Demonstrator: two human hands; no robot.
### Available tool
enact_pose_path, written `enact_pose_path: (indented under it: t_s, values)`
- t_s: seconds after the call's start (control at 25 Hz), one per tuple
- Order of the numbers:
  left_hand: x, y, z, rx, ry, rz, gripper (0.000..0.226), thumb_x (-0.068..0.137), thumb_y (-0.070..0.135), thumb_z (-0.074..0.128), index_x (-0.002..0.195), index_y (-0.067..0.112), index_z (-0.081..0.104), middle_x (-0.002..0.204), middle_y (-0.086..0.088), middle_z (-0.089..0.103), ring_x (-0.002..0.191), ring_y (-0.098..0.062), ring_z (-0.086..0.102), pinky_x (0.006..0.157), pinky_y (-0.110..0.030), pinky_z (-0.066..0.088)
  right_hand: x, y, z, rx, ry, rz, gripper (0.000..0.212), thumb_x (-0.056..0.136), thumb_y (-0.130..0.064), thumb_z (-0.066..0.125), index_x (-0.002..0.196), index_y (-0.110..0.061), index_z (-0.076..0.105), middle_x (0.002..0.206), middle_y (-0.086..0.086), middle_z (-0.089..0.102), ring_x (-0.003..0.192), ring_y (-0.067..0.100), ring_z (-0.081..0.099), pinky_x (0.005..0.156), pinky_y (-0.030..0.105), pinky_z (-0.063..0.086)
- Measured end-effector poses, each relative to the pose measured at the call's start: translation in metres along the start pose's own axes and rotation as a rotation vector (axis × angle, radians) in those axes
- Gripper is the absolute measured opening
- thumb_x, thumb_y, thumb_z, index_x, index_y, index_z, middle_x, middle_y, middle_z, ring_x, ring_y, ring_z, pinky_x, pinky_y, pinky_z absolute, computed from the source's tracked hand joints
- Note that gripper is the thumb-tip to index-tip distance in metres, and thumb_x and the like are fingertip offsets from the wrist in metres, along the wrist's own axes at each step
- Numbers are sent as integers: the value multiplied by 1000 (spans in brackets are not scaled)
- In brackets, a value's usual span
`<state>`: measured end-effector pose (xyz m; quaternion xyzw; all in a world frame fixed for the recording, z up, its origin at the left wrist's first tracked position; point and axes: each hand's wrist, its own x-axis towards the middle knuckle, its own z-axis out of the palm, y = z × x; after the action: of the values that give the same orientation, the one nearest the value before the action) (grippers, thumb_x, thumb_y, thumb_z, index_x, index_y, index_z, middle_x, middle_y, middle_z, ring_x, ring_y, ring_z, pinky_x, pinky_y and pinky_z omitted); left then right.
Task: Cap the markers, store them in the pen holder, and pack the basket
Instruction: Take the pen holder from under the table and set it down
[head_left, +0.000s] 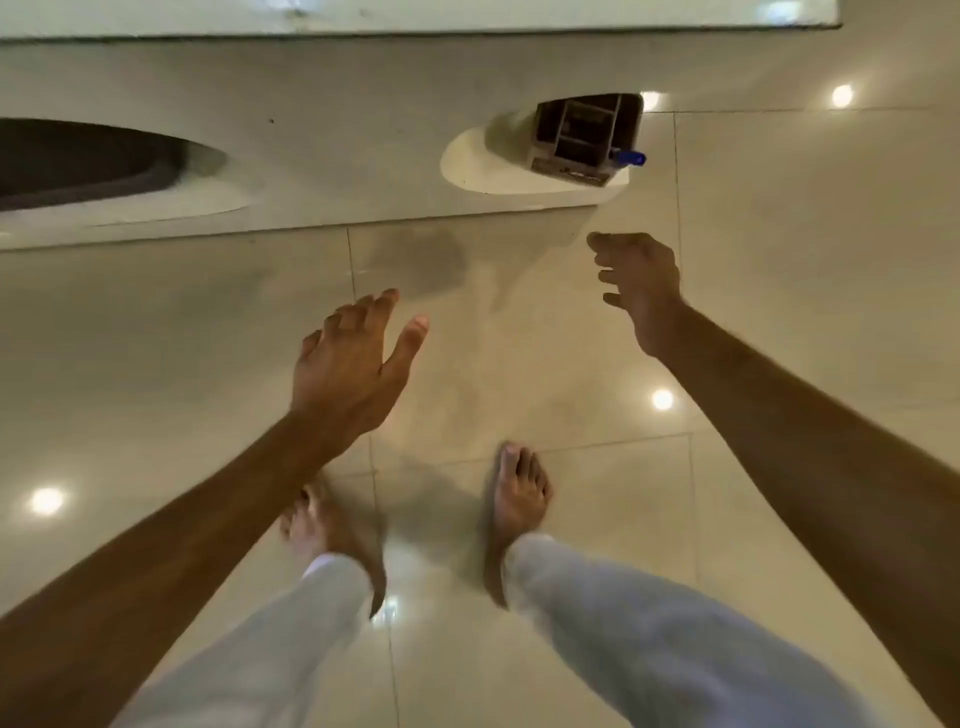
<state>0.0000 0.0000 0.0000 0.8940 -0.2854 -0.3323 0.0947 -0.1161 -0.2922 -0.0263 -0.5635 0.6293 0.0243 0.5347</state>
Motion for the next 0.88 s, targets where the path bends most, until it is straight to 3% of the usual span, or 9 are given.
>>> enact_pose_path:
  t_s: [0.12, 0.28, 0.32, 0.4, 0.48, 0.56, 0.72, 0.8, 0.88]
  values:
    - [54, -22, 35, -9, 12, -12, 69, 108, 65, 23, 163, 25, 34, 161, -13, 51, 144, -35, 51, 113, -58, 42, 62, -3, 27, 203, 114, -1, 59, 87, -44, 80, 135, -16, 58, 130, 6, 64, 116, 24, 66, 101, 41, 58]
    - [100, -40, 54, -2, 25, 23, 66, 109, 63, 24, 162, 26, 36, 155, -14, 57, 138, -37, 57, 107, -57, 48, 132, -25, 44, 119, 315, -182, 74, 90, -45, 76, 150, -18, 41, 143, 7, 55, 124, 21, 58, 112, 37, 50]
    - [108, -45, 56, -1, 24, 27, 65, 109, 63, 24, 161, 26, 36, 153, -15, 58, 136, -37, 58, 106, -57, 49, 145, -28, 46, 119, 314, -173, 71, 90, -43, 76, 148, -18, 44, 138, 5, 59, 116, 19, 60, 110, 36, 52]
    - [115, -51, 56, -24, 13, 6, 65, 108, 63, 25, 160, 26, 37, 150, -15, 61, 134, -38, 59, 106, -57, 49, 163, -36, 47, 152, 273, -145, 41, 89, -35, 79, 121, -22, 58, 112, -3, 65, 92, 11, 63, 99, 38, 61]
    - [119, -56, 53, -77, 6, -20, 65, 108, 64, 25, 160, 26, 37, 151, -13, 60, 136, -37, 58, 109, -57, 49, 169, -42, 44, 194, 233, -133, 34, 84, -26, 85, 94, -29, 52, 99, -7, 62, 86, 7, 66, 84, 38, 66]
    - [115, -58, 46, -102, -11, -47, 65, 109, 64, 25, 160, 26, 37, 154, -12, 58, 138, -36, 57, 112, -58, 47, 164, -42, 38, 214, 206, -131, 44, 80, -19, 89, 94, -29, 48, 104, -4, 63, 91, 11, 72, 76, 36, 68]
    - [85, -50, 19, -179, -28, -90, 61, 110, 62, 28, 158, 25, 41, 152, -11, 60, 126, -35, 65, 110, -59, 49, 114, -33, 25, 213, 171, -103, 45, 79, -11, 89, 96, -28, 51, 108, 0, 64, 98, 17, 74, 74, 38, 68]
    - [57, -40, -1, -280, -51, -91, 57, 112, 57, 32, 157, 24, 45, 151, -10, 62, 126, -33, 65, 111, -51, 50, 70, -26, 19, 222, 164, -73, 39, 79, -9, 87, 93, -26, 55, 103, 1, 67, 96, 20, 76, 76, 40, 68]
    - [26, -26, -27, -412, -77, -129, 52, 113, 51, 37, 155, 23, 49, 149, -7, 63, 128, -28, 63, 108, -34, 48, 13, -24, 13, 196, 147, -61, 30, 80, -11, 86, 87, -25, 61, 94, 0, 71, 91, 21, 77, 79, 43, 68]
